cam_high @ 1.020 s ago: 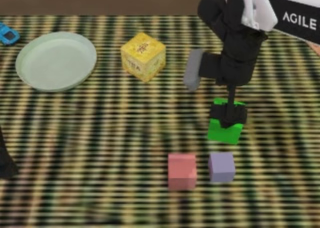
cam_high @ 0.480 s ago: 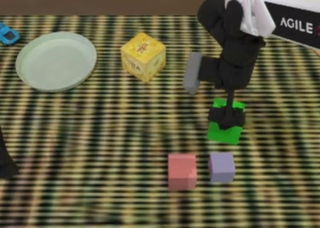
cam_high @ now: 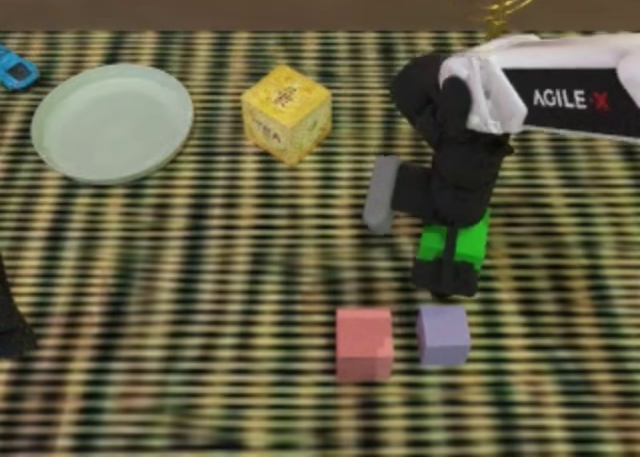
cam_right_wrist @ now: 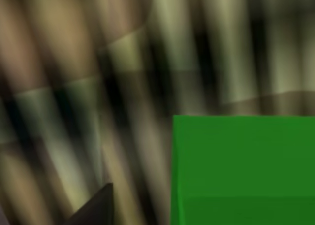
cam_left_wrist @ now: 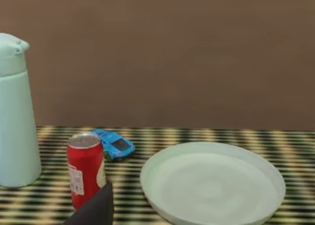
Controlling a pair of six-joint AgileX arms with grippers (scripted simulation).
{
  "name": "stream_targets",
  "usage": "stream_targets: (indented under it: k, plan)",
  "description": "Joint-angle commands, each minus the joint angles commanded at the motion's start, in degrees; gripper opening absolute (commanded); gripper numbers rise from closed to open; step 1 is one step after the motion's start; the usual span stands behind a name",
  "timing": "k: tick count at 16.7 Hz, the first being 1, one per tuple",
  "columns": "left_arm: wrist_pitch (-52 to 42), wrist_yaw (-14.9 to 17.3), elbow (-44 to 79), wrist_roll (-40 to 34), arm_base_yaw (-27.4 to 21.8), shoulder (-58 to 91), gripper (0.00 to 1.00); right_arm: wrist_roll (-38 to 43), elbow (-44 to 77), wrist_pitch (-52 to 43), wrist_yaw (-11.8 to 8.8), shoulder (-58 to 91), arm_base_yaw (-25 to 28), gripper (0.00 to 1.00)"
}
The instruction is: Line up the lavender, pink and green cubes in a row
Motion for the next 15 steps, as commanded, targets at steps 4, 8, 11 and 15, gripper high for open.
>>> stream_targets:
  k: [4, 8, 11, 15]
  plan:
    - [0.00, 0.00, 0.00, 0.00, 0.00, 0.00, 1.00, 0.00, -0.09, 0.15, 0.00, 0.06, 0.00, 1.00]
    - [0.00, 0.00, 0.00, 0.00, 0.00, 0.00, 1.00, 0.00, -0.09, 0.15, 0.00, 0.06, 0.00, 0.70]
    - [0.00, 0.00, 0.00, 0.00, 0.00, 0.00, 1.00, 0.00, -0.09, 0.15, 0.00, 0.06, 0.00, 0.47]
    - [0.00, 0.00, 0.00, 0.00, 0.00, 0.00, 1.00, 0.00, -0.09, 0.15, 0.00, 0.06, 0.00, 0.17]
